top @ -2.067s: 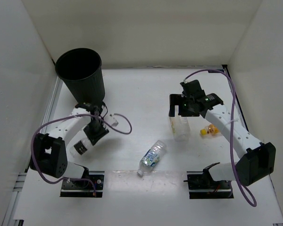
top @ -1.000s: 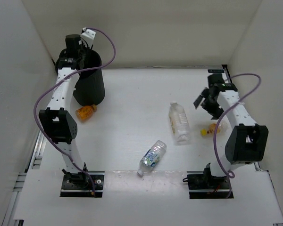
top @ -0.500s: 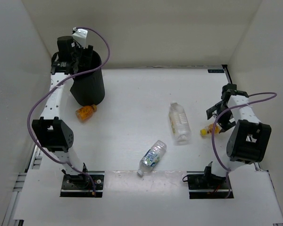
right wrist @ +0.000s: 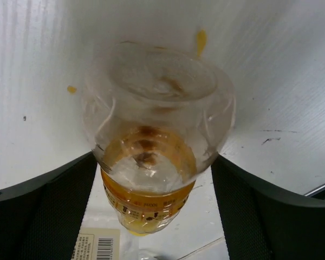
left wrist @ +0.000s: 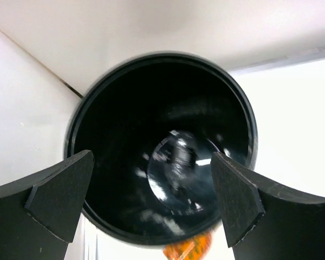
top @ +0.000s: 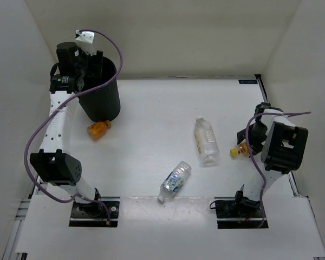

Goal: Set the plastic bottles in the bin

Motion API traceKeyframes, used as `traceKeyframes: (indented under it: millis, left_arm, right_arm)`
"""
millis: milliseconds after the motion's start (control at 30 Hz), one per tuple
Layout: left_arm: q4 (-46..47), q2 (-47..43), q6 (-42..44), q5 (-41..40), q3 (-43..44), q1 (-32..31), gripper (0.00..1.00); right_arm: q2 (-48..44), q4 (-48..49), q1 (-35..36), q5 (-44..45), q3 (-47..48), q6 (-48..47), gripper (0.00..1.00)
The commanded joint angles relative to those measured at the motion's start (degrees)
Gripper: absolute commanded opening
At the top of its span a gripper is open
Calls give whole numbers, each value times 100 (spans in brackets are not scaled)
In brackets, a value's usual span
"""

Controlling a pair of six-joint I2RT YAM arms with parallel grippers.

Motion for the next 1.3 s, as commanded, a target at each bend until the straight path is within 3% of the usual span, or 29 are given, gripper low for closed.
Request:
traceKeyframes:
  millis: [0,33,100,133,233,267,400,500,667,700,800,867,1133,1267]
  left_arm:
    - [-592,-588,-197,409,39,82,100]
    - [-741,-650,-197,715,39,82,100]
    - [-1292,-817,-144,1155,39,82,100]
    - [-1523,-818,-57,1706,39,82,100]
    - [-2679,-818,364,2796,153,-58,100]
    - [-2937,-818,470,2967,205,-146,100]
    - [-3580,-765,787,3837,-40,-751,100]
    - [-3503,-765,735,4233,-111,-1234,100]
    - [-3090,-765,735,4751,-6,-1755,100]
    - [-2976,-765,656,5005,-5,-1755,100]
    - [-2459,-695,454,5419,-5,-1808,100]
    - [-2386,-511,401,5473,125,-1808,100]
    - [-2509,438,-74,6413,909,-1808,100]
    - [-2720,500,49,6047,759,-1869,100]
  right_arm:
    - [18,171,-41,-37,36,-141,82]
    - [18,259,-41,-37,36,-203,69]
    - [-96,399,-41,-37,-33,-282,55]
    - [-166,461,-41,-37,-34,-352,39]
    - [-517,584,151,85,-87,-668,6]
    - [-623,637,204,147,-34,-739,2]
    - [-1545,883,704,78,247,-950,0]
    - [-2362,1593,1363,-395,379,-592,0]
    - [-3443,4245,2626,-1082,-480,718,0]
    - [-3445,5155,2822,-1196,-595,894,0]
    - [-3191,6197,3525,-1592,-431,1018,0]
    - [-2841,6472,3876,-2180,-167,887,0]
    - [-1996,6700,4678,-2867,854,315,0]
    - [-1872,6930,4819,-3008,968,315,0]
